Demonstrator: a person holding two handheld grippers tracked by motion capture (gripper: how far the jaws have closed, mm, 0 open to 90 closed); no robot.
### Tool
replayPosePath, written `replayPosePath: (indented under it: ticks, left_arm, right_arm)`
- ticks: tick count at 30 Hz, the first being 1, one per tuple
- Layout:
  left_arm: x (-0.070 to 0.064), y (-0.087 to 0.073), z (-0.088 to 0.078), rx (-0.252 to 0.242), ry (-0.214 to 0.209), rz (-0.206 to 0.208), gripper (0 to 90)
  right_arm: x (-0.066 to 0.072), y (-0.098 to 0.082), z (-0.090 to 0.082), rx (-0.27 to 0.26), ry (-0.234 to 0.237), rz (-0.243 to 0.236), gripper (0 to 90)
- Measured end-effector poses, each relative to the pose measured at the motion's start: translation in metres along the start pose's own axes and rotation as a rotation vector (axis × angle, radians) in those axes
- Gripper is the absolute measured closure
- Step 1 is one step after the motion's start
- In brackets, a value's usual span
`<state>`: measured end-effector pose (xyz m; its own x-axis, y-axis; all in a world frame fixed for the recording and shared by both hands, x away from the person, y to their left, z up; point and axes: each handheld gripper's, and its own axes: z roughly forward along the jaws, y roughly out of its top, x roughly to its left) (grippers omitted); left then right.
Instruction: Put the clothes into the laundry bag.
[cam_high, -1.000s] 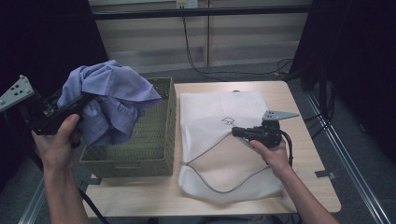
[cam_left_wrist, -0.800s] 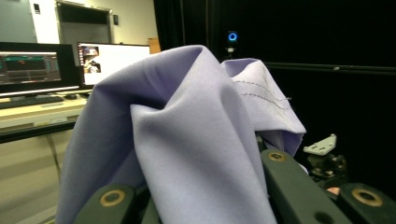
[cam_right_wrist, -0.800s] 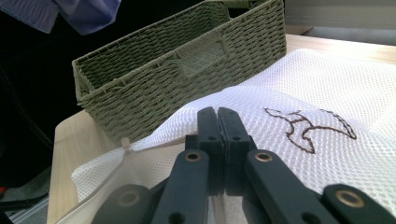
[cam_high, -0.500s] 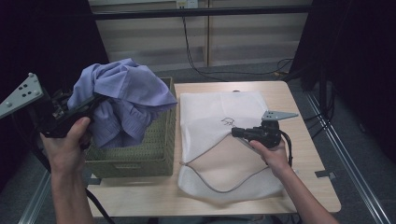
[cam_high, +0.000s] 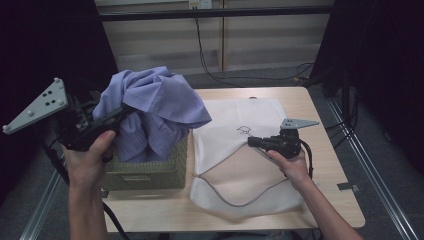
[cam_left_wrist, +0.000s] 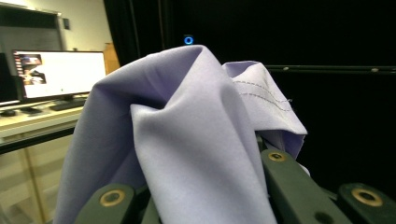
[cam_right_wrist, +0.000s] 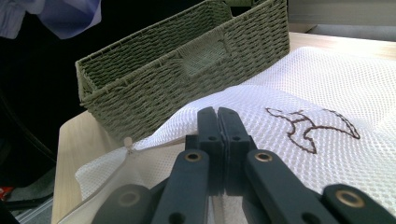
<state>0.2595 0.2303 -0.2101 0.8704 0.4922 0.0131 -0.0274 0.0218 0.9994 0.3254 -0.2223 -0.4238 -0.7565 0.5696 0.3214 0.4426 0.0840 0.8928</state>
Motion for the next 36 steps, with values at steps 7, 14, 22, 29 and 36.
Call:
replayPosePath:
  ticks: [7, 14, 22, 29, 36]
  left_arm:
    - [-0.015, -0.002, 0.022, 0.013, -0.083, -0.015, 82.0]
    - [-0.028, -0.007, 0.045, 0.043, -0.179, -0.024, 82.0]
    - [-0.035, -0.025, 0.078, 0.083, -0.279, -0.061, 82.0]
    - [-0.041, -0.038, 0.097, 0.124, -0.304, -0.092, 82.0]
    - [-0.046, -0.040, 0.102, 0.133, -0.330, -0.097, 82.0]
  right_arm:
    - [-0.002, 0.000, 0.000, -0.011, 0.013, 0.012, 89.8]
    - [-0.002, 0.000, 0.001, -0.013, 0.013, 0.009, 89.9]
    - [-0.001, 0.001, 0.000, -0.009, 0.008, -0.002, 89.8]
    - [0.000, 0.002, 0.000, -0.007, 0.007, -0.004, 89.8]
    - [0.000, 0.002, 0.000, -0.006, 0.010, -0.004, 89.8]
